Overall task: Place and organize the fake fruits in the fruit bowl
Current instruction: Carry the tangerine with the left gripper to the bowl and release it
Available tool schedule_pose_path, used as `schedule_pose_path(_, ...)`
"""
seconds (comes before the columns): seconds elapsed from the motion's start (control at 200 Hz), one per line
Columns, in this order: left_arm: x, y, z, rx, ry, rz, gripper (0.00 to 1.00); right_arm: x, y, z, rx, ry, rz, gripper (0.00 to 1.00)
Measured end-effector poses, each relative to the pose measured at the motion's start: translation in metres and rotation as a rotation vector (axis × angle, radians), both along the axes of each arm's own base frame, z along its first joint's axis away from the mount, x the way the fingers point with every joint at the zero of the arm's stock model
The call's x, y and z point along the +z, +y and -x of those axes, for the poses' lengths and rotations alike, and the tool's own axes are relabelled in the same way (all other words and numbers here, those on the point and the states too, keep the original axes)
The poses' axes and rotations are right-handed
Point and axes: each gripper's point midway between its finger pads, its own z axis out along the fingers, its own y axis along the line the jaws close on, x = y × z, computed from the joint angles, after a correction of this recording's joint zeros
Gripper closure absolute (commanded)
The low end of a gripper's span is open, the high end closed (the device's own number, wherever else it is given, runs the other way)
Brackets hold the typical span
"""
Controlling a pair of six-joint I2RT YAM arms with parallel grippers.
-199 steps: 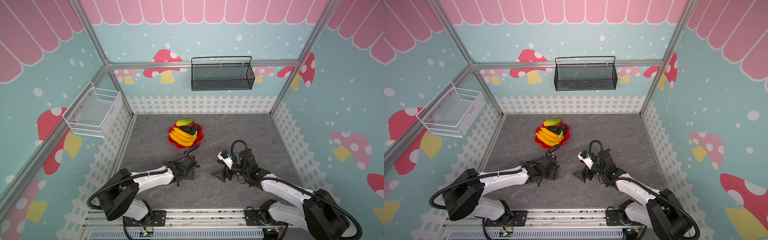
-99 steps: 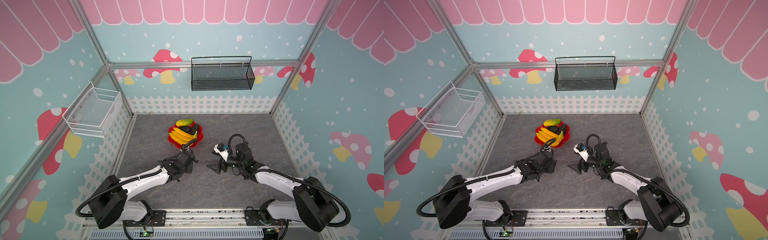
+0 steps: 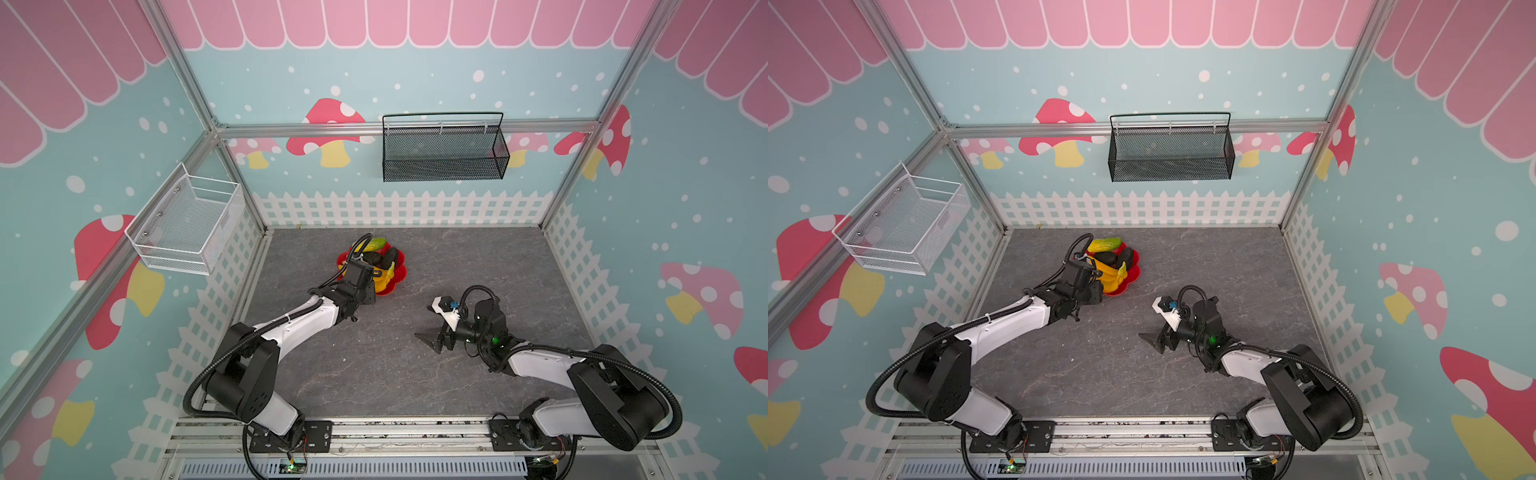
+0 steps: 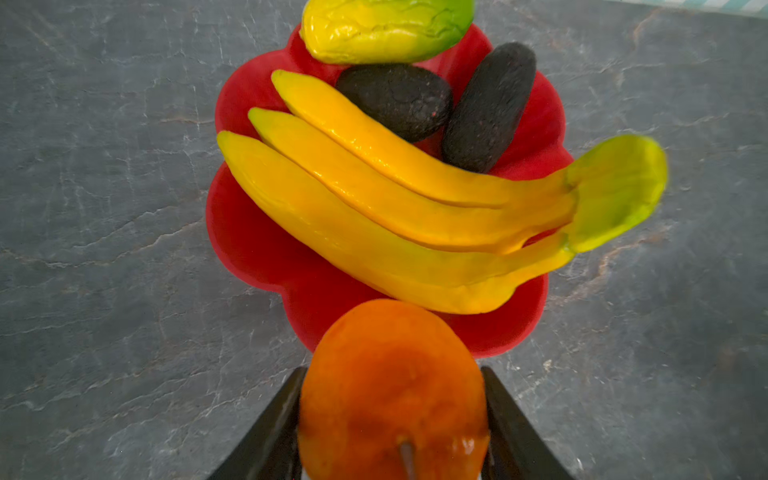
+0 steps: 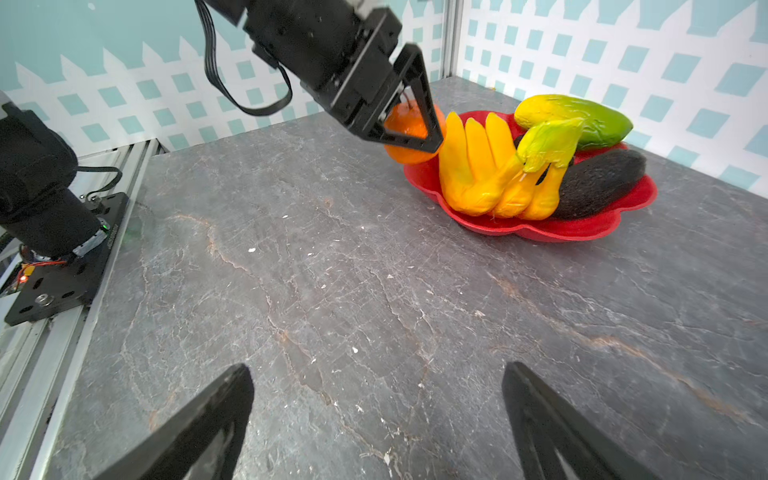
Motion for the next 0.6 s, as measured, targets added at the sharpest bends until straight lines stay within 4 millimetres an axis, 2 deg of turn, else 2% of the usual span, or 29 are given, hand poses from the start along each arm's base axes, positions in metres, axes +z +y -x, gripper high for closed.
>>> schedule_pose_path(0.23,-0.015,0.015,-0.023,0.038,0.02,-0.025,0.47,0.001,-0.001,-0.002,-0.009,-0.007,-0.001,0.03)
schedule_pose_path(0.38,-0.022,0.016,-0.03,0.033,0.032,-0.028,0.46,0.001,-0.001,-0.002,-0.01,-0.008,0.0,0.03)
schedule_pose_path(0.6,-0.031,0.012,-0.032,0.02,0.05,-0.028,0.32,-0.001,-0.001,-0.003,-0.015,-0.006,0.006,0.03)
